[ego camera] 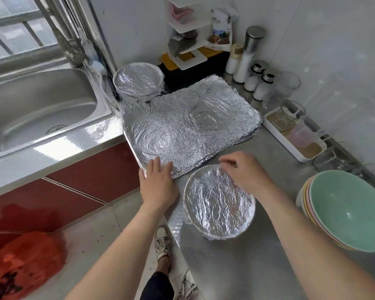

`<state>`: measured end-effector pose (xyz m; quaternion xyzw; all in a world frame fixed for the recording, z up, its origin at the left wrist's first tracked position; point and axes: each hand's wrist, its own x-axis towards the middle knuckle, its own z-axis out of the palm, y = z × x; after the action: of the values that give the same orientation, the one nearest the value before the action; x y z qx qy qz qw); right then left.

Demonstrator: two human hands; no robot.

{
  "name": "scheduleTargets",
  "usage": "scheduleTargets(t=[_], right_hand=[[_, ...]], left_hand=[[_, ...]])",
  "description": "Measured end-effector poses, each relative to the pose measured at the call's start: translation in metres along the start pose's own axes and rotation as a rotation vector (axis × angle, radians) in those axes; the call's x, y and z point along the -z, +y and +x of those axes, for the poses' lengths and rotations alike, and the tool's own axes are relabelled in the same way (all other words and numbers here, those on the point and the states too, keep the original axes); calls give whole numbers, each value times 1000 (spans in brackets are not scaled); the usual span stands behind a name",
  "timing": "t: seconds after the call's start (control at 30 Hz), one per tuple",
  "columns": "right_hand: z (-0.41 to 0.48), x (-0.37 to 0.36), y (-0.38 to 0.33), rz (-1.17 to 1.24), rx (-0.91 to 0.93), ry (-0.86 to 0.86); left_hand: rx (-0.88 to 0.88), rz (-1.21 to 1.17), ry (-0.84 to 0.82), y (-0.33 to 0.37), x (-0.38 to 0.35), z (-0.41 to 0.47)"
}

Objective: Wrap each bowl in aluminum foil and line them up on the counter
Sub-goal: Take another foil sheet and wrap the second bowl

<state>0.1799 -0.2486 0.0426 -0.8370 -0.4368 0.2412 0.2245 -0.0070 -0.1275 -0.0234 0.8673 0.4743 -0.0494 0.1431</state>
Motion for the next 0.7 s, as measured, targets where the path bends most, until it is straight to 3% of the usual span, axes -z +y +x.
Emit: scheduleTargets(t=[0.1, 0.23, 0.5, 0.7], right_hand=[[12, 0, -11, -136, 48, -157], [20, 3, -13, -220, 63, -229], [10, 2, 8, -158, 3, -193], [-14, 24, 23, 36, -100, -43]], left_hand=[[-105, 112, -36, 0, -2, 15], [-153, 122, -113, -5, -8, 23], [-235, 60, -115, 1, -12, 1], [-274, -39, -222, -2, -10, -17]])
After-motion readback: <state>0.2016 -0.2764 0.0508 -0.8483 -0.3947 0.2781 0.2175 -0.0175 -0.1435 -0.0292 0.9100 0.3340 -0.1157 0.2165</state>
